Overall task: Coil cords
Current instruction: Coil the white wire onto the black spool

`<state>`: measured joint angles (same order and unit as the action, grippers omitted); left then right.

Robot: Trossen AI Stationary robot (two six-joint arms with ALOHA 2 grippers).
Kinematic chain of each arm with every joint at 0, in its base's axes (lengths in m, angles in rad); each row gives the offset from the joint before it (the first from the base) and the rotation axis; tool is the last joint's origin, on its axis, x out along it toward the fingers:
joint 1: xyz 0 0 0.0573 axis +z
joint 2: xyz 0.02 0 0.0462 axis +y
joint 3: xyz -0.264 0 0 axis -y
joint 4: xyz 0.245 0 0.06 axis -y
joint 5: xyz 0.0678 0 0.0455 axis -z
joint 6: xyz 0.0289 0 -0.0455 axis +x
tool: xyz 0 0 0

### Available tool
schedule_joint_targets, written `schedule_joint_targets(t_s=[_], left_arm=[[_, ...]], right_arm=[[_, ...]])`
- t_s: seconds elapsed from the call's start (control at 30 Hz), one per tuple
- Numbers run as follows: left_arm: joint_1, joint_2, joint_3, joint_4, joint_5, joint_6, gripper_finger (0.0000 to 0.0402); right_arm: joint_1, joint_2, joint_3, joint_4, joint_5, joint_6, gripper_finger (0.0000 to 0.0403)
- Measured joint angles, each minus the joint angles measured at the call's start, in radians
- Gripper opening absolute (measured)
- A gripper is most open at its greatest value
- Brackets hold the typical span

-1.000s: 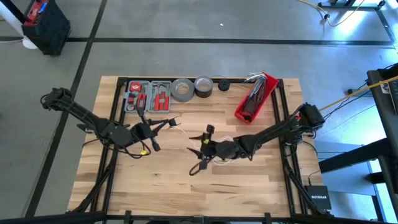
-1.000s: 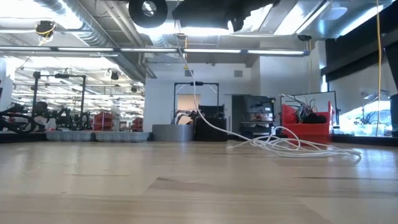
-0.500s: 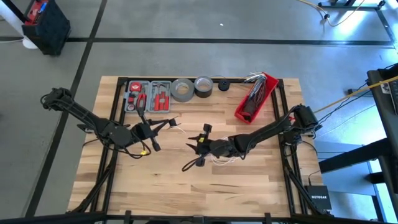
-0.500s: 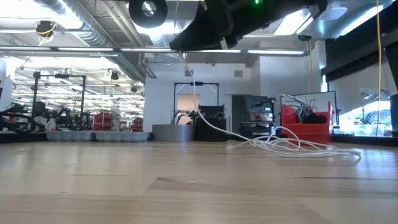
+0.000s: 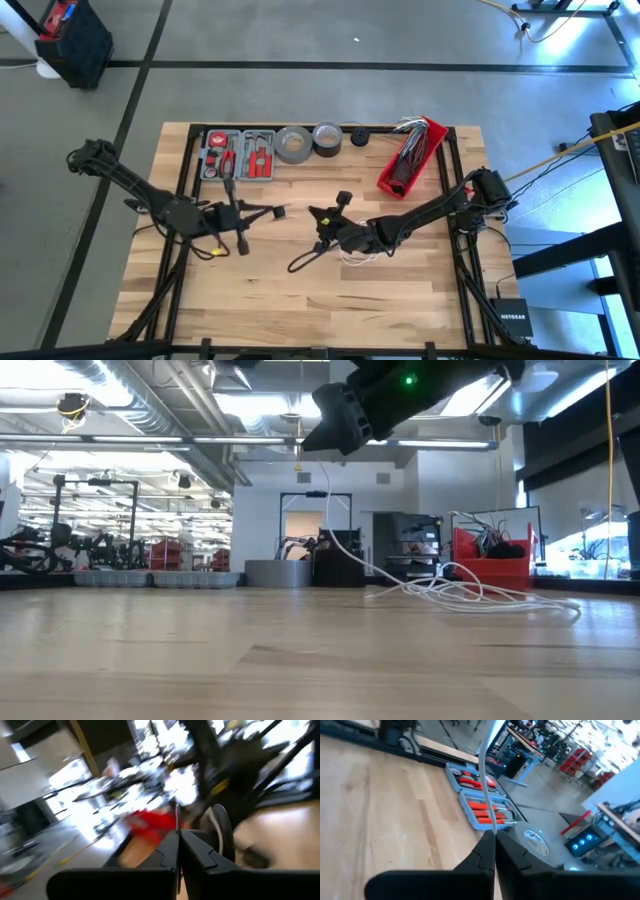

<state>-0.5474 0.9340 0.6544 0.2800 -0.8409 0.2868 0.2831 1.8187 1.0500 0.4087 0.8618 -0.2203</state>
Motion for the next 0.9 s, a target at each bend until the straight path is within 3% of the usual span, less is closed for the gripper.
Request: schedule_joint_targets(t_s=[0.13, 0.3, 0.77, 0.9], left_arm=[[0.002, 0.008, 0.0, 0.07, 0.086, -0.018, 0.0001], [0.046, 0.057, 0.0, 0.157, 0.086, -0.016, 0.0001], [0.192, 0.289, 0.0, 0.448, 0.065, 0.033, 0.0001], [0.226, 0.339, 0.0, 0.477, 0.016, 0.043, 0.0001]], right_arm=[[-0.029, 0.008, 0.0, 0.034, -0.087, 0.066, 0.0004], [-0.03, 0.085, 0.0, 0.193, -0.18, 0.083, 0.0003], [-0.035, 0.191, 0.045, 0.239, -0.239, 0.171, 0.0004], [-0.034, 0.194, 0.045, 0.245, -0.245, 0.175, 0.0004]])
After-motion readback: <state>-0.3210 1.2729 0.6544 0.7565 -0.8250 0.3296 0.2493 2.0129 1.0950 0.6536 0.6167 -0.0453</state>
